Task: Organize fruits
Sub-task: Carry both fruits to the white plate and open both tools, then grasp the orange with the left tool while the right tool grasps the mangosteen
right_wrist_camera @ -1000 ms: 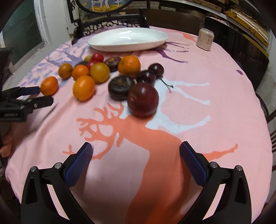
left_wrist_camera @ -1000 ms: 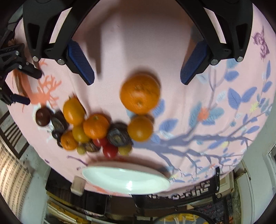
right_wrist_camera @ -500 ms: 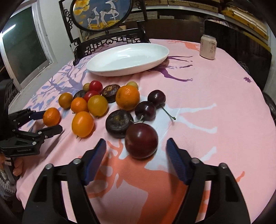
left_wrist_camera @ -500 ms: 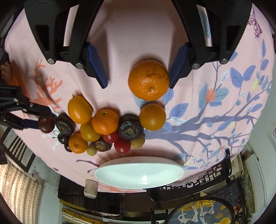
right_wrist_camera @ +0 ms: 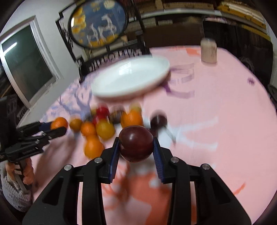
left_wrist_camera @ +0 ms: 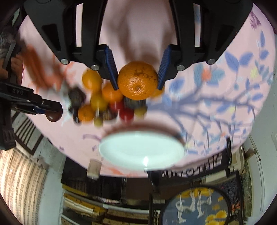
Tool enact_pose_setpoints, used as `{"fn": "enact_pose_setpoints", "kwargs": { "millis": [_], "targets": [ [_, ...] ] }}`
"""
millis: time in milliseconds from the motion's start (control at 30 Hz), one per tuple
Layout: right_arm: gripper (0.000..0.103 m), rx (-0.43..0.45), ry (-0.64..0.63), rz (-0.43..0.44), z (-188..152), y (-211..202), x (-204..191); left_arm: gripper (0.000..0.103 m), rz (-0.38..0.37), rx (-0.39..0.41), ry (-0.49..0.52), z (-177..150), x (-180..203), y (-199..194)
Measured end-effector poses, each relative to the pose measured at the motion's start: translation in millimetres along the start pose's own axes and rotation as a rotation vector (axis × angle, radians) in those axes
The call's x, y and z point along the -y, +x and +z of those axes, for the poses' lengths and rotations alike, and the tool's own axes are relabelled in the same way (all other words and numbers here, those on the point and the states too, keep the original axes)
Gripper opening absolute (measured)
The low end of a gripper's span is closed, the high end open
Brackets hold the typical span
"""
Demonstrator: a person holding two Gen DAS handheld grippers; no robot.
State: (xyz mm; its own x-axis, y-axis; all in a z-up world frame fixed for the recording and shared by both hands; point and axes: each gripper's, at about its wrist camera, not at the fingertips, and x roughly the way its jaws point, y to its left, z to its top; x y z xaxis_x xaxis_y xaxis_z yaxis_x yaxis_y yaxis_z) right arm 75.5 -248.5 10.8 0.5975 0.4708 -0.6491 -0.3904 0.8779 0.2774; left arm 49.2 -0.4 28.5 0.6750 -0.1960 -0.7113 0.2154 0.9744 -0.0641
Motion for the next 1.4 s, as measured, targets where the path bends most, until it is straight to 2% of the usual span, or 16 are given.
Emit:
{"fn": "enact_pose_setpoints", "kwargs": {
  "millis": [133, 300, 467, 500, 600, 633, 733, 800, 867, 967, 1000, 1100, 1133, 1200, 1300, 1400],
  "targets": [
    [0.038, 0.061, 0.005, 0.019, 50.2, 9.9, -14.6, 0.046, 0.024, 0.036, -0.041, 47.9, -7.5, 20.1],
    [0.038, 0.027, 0.062, 0.016, 92.9, 70.9, -14.1, 0.046, 0.058, -0.005, -0.094, 89.3, -22.6, 71.8],
    [0.04, -0.005, 0.074, -0.001, 103.9, 106.0, -9.6, 0.047, 0.045, -0.041, -0.108, 93.8, -30.4, 99.8],
    [0.041, -0.013, 0.076, -0.001, 105.2, 111.7, -8.6, 0.052, 0.046, -0.04, -0.099, 94.1, -29.9, 103.4],
    [0.053, 0.003, 0.065, -0.009, 104.4, 114.2, -7.3, 0.065, 0.051, -0.017, -0.073, 95.1, -25.9, 103.6],
    [0.057, 0.01, 0.059, -0.018, 103.5, 112.4, -7.0, 0.065, 0.055, -0.009, -0.068, 94.6, -24.5, 101.1],
    [0.057, 0.043, 0.055, -0.012, 103.3, 100.8, -7.0, 0.066, 0.051, 0.011, -0.072, 94.2, -25.5, 92.9],
    [0.058, 0.069, 0.051, -0.001, 100.0, 85.9, -7.4, 0.072, 0.059, 0.022, -0.08, 89.8, -29.0, 85.1],
    [0.064, 0.096, 0.047, -0.012, 95.7, 72.7, -8.6, 0.08, 0.078, 0.031, -0.088, 83.1, -33.6, 77.6],
    [0.068, 0.117, 0.034, -0.029, 78.3, 54.2, -10.8, 0.087, 0.118, 0.035, -0.135, 66.8, -45.7, 66.7],
    [0.07, 0.118, 0.026, -0.033, 70.7, 48.6, -11.1, 0.087, 0.128, 0.021, -0.159, 56.5, -51.1, 62.8],
    [0.088, 0.128, 0.011, -0.07, 43.4, 31.5, -10.3, 0.092, 0.139, -0.011, -0.19, 29.5, -59.7, 50.0],
    [0.09, 0.128, 0.012, -0.08, 34.6, 27.1, -10.0, 0.092, 0.145, -0.014, -0.198, 20.6, -62.1, 44.2],
    [0.092, 0.132, 0.039, -0.084, 13.5, 14.2, -4.4, 0.094, 0.15, -0.006, -0.223, 5.4, -67.0, 31.3],
    [0.095, 0.139, 0.091, -0.059, -4.7, -0.9, 2.9, 0.097, 0.116, 0.015, -0.249, -12.9, -68.1, 14.1],
    [0.097, 0.144, 0.125, -0.045, -20.5, -10.4, 8.0, 0.097, 0.11, 0.018, -0.223, -21.8, -60.1, 7.3]
  ]
}}
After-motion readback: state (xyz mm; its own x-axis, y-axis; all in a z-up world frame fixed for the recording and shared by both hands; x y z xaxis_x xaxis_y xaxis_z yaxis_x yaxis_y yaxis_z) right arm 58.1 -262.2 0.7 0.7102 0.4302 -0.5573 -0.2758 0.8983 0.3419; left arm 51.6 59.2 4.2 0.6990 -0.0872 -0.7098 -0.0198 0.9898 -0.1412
